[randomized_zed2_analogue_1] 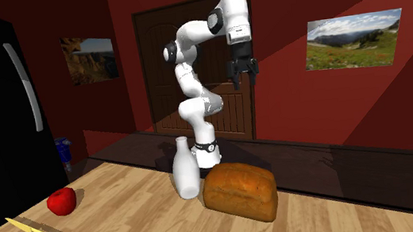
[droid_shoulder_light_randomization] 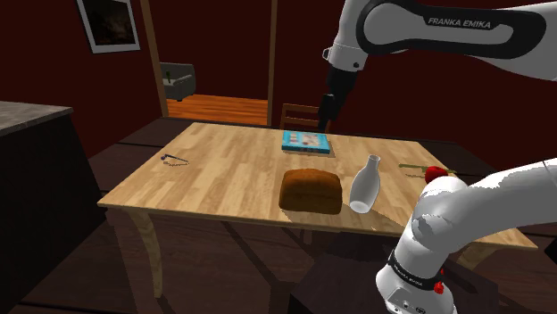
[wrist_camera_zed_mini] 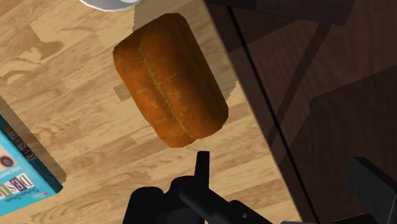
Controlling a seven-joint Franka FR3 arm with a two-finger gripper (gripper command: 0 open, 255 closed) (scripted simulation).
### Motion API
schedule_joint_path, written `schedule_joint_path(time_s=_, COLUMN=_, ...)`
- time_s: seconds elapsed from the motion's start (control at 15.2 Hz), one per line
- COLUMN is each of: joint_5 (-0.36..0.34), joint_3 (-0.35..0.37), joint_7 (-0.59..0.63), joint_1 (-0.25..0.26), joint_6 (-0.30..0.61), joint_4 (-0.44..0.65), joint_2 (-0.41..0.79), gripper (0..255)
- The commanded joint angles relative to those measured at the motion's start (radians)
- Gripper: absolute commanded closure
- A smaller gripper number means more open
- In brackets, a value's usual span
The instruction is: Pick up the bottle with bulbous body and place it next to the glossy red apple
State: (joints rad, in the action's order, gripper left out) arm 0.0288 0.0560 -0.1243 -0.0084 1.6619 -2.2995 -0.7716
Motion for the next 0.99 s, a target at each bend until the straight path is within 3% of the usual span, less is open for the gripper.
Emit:
schedule_joint_path(time_s=0.0, joint_5=0.000, joint_3=0.000, joint_7=0.000, joint_1=0.000, joint_6=0.000, joint_4=0.000, joint_2=0.000, gripper=0)
schedule_joint_path(time_s=0.92, joint_5=-0.194, joint_3=-0.291, joint_7=-0.315, joint_1=-0.107, joint_6=0.101, joint_4=-0.291, joint_2=-0.152, gripper=0)
